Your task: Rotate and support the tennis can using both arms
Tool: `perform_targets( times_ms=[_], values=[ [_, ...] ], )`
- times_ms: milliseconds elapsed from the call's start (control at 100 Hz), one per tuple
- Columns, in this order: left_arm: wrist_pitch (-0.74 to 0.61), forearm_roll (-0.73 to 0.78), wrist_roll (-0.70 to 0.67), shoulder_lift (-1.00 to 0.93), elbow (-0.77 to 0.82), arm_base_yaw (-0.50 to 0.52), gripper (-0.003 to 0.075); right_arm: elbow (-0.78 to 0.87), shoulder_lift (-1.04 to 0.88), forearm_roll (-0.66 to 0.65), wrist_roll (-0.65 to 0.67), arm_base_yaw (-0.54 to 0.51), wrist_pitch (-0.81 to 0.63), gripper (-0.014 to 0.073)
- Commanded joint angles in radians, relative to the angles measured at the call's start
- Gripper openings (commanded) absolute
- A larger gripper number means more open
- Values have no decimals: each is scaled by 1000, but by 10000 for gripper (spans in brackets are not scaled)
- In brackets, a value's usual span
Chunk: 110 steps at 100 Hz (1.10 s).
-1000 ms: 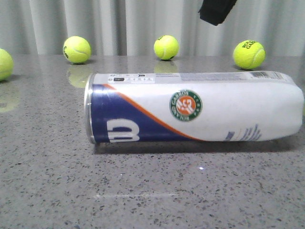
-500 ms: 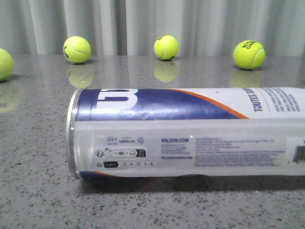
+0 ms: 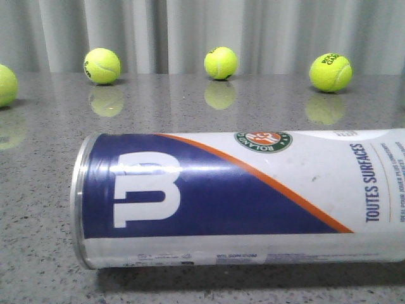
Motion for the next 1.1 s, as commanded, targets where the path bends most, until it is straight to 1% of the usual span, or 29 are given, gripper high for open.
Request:
perform_targets(
  times_ms=[0, 250, 500, 730, 920, 1090],
  values=[
    [-82, -8, -5, -39, 47, 5, -21, 49, -91, -51, 56, -5, -118, -56],
    [-89, -8, -5, -39, 47, 5, -21, 231, -316, -155, 140, -5, -172, -56],
    [-89, -8, -5, -39, 47, 5, -21, 368, -551, -205, 141, -5, -225, -56],
    [-89, -8, -5, -39, 47, 5, -21, 474, -736, -220, 141, -5, -224, -56],
    [-117, -8, -5, -39, 43, 5, -21, 534, -843, -260, 141, -5, -225, -56],
    [-123, -8, -5, -39, 37, 5, -21, 544, -862, -271, 141, -5, -225, -56]
  ],
)
